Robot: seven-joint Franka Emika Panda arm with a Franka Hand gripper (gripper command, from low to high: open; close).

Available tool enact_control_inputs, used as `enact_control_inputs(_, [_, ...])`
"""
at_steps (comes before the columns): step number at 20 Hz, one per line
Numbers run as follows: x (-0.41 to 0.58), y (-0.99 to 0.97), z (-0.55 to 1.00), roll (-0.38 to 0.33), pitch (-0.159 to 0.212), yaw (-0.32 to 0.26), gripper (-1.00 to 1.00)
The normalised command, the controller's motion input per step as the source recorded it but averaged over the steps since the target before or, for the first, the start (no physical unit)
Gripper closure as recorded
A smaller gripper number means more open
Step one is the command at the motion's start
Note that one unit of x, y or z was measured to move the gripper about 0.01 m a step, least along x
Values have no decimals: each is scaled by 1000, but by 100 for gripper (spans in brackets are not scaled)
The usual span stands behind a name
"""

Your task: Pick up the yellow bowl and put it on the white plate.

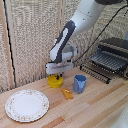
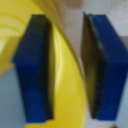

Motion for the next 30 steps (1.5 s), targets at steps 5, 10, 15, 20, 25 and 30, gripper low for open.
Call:
enact_control_inputs(5, [-160,45,273,0,16,3,100])
enact_control_inputs(10, [-81,0,286,31,84,15,100])
enact_control_inputs(15, [-26,85,617,78,110,-8,100])
enact_control_inputs(20, [0,174,801,123,6,-80,100])
enact_control_inputs(25, [0,410,798,106,0,-58,100])
enact_control_inputs(30, [-59,719,555,77,2,-27,100])
